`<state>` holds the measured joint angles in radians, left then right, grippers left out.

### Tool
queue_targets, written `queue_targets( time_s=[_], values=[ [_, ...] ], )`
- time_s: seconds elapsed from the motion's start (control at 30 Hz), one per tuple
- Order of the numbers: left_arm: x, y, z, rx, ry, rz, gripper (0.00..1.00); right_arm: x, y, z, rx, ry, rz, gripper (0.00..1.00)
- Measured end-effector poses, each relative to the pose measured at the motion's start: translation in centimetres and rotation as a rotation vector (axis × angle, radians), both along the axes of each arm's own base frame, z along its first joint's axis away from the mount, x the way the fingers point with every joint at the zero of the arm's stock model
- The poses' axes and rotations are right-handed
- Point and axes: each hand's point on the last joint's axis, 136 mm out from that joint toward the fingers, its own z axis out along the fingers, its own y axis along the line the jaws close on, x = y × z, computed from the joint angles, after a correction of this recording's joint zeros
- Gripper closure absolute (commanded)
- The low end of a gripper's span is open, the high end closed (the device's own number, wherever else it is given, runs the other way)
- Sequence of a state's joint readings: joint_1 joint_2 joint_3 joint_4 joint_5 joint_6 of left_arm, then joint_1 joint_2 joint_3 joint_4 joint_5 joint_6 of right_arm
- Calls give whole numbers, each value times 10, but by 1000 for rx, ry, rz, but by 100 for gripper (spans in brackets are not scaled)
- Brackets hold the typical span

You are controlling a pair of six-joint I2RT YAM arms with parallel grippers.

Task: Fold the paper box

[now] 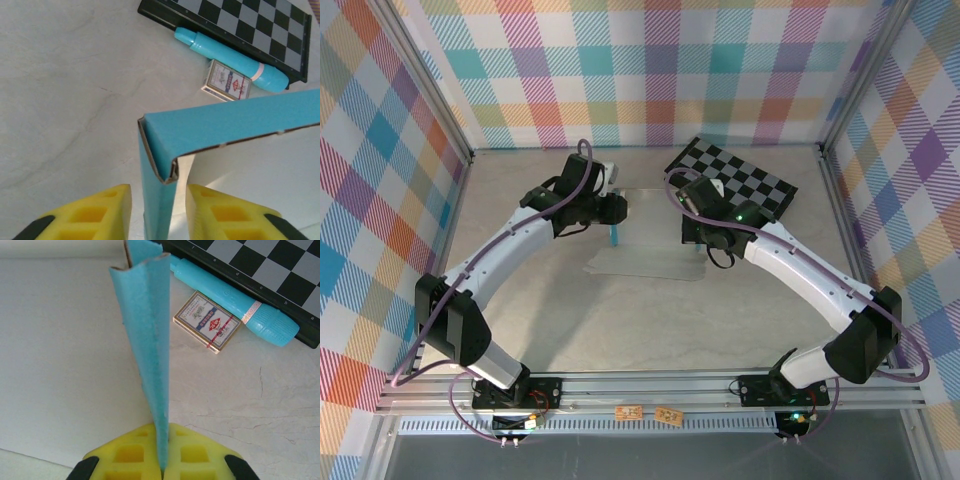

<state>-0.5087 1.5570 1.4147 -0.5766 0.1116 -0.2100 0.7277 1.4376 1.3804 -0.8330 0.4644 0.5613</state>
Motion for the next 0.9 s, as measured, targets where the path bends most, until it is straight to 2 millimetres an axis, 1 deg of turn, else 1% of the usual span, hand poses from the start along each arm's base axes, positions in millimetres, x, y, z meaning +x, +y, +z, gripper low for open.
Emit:
queue_targets(
  time_s=[0.07, 0.2, 0.27, 0.33, 0.5, 0.57, 0.73, 0.8, 0.9],
  values=[
    [1, 1, 0, 4, -2, 2, 83, 0, 0, 0, 1, 1, 1, 100],
    [1, 1, -3, 12, -1, 2, 84, -1, 0, 0, 2, 4, 3, 100],
    [0, 1, -5, 15, 4, 1, 80, -1, 0, -1, 0, 7, 2, 100],
    [-1, 2, -8, 25, 5, -4, 72, -2, 0, -1, -3, 9, 2, 100],
    [-2, 4, -13, 45, 9, -4, 71, -2, -2, -2, -6, 14, -1, 100],
    [-4, 4, -17, 52, 14, -8, 77, -3, -2, -2, -7, 16, -2, 100],
    [-7, 4, -21, 68, 20, -23, 96, -3, -1, -3, -2, 19, 1, 100],
    [-7, 4, -21, 72, 18, -22, 100, -3, -1, -3, -2, 21, 1, 100],
    [-7, 4, -22, 84, 12, -15, 100, -3, -1, -3, -1, 21, 1, 100]
  ],
)
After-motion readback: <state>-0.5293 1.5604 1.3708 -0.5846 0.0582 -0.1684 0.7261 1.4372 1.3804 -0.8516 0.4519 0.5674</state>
